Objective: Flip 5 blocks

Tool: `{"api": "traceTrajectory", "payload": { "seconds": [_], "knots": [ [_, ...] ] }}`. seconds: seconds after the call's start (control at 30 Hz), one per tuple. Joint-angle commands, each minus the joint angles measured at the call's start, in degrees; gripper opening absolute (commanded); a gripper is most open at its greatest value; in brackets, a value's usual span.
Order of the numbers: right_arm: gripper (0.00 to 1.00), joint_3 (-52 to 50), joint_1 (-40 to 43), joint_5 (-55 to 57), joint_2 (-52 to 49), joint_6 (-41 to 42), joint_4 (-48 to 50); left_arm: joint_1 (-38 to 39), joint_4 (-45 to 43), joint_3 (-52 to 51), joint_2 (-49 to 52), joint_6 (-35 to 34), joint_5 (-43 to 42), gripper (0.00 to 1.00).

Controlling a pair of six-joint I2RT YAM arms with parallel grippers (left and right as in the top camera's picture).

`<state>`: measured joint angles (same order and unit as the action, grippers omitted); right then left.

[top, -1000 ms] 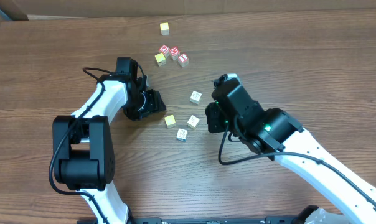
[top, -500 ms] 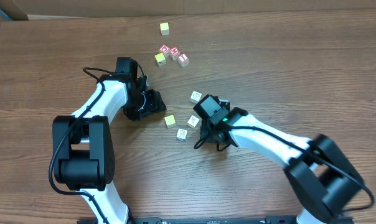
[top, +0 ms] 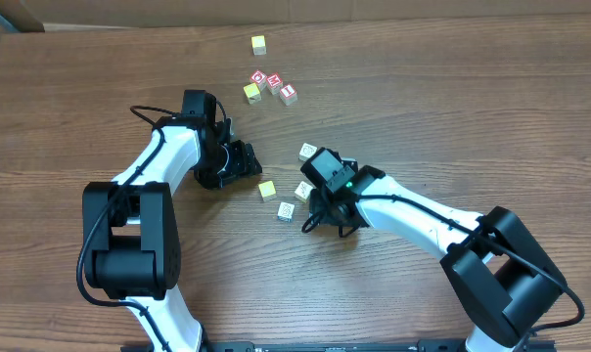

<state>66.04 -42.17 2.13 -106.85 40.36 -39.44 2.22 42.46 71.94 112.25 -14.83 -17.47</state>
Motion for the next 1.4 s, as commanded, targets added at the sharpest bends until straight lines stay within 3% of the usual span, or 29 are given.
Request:
{"api": "traceTrajectory", "payload": {
  "seconds": [0.0,0.2,0.43,0.5,0.63,0.7,0.83,0.9,1.13,1.37],
  "knots": [
    [0.69,7.43,1.22,1.4,-0.11,-3.37,-2.27,-0.31,0.44,-0.55,0.9,0.72,4.2,0.68],
    [0.68,14.32,1.53,0.9,-0.11,-4.39,-5.55,-0.31,0.59,-0.55,0.9,0.72,4.15,0.68],
    [0.68,12.57,0.31,0.13,-0.13,-4.31,-7.04,-0.31,0.63,-0.55,0.9,0.72,4.15,0.69],
    [0.61,11.37,-0.13,0.04,-0.13,-3.63,-6.62,-0.31,0.61,-0.55,0.9,0.7,4.15,0.68],
    [0.31,9.29,-2.03,-0.57,-0.13,-1.31,-5.68,-0.31,0.63,-0.55,0.9,0.7,4.15,0.67],
    [0.24,8.52,-3.19,-0.52,-0.15,-1.33,-4.02,-0.31,0.59,-0.55,0.9,0.7,4.17,0.57],
    [0.19,7.15,-5.44,-0.55,-0.17,-1.27,-0.96,-0.33,0.13,-0.55,0.9,0.68,4.2,0.22],
    [0.17,6.54,-6.67,-0.55,-0.28,0.66,-0.79,-0.33,-0.48,-0.55,0.9,0.68,4.2,0.11],
    [0.16,3.32,-12.26,-1.16,-2.56,6.38,4.44,-0.33,-2.73,-0.55,0.9,-0.66,4.17,0.18],
    [0.15,2.54,-13.66,4.0,-7.13,6.03,10.23,-0.31,-2.08,-0.55,0.9,-0.83,4.15,0.22]
  ]
}}
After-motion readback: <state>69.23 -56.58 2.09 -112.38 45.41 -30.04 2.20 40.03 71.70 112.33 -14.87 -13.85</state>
